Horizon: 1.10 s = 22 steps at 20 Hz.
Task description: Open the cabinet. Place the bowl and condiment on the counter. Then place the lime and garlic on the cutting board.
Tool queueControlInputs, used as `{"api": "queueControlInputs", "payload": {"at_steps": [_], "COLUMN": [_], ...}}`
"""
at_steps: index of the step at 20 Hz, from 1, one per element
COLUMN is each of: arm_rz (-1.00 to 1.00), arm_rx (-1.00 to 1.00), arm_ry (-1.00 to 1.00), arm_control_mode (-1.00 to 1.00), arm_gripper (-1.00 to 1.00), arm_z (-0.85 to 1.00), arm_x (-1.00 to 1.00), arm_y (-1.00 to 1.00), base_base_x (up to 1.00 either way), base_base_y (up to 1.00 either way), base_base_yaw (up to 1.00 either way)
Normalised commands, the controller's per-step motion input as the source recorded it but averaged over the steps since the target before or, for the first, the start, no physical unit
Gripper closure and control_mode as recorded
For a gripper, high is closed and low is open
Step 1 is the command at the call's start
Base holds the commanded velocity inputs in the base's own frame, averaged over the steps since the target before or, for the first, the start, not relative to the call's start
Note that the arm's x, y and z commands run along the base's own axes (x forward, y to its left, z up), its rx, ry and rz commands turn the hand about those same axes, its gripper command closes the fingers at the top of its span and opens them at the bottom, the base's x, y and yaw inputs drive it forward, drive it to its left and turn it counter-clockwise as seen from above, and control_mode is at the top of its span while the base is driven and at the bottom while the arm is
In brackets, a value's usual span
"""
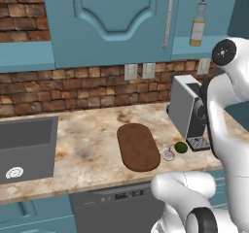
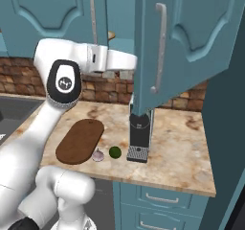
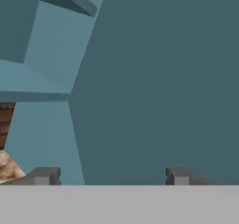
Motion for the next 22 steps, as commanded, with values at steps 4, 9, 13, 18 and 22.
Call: {"api": "queueControlInputs", "payload": {"at_steps": [4, 9, 13, 18, 22], "arm_rz": [-0.05, -0.02, 0.00, 0.00, 0.01], "arm_rx": [0.00, 0.00, 0.00, 0.00, 0.00], "arm_ry": [0.05, 0.06, 0.03, 0.01, 0.00], "arm_control_mode": [-1.00, -1.00, -1.00, -1.00, -1.00], "arm_gripper": [-1.00, -1.00, -1.00, -1.00, -1.00], "arm_z": [-0.22, -0.22, -0.15, -0.12, -0.10], "arm_x": [0.00, 0.05, 0.05, 0.06, 0.10], "arm_y": [-0.89, -0.77, -0.53, -0.57, -0.53], "base_base_x": [0.00, 0.00, 0.00, 0.00, 0.00], "base_base_y": [0.00, 0.00, 0.00, 0.00, 0.00], "base_base_yaw": [0.00, 0.00, 0.00, 0.00, 0.00]}}
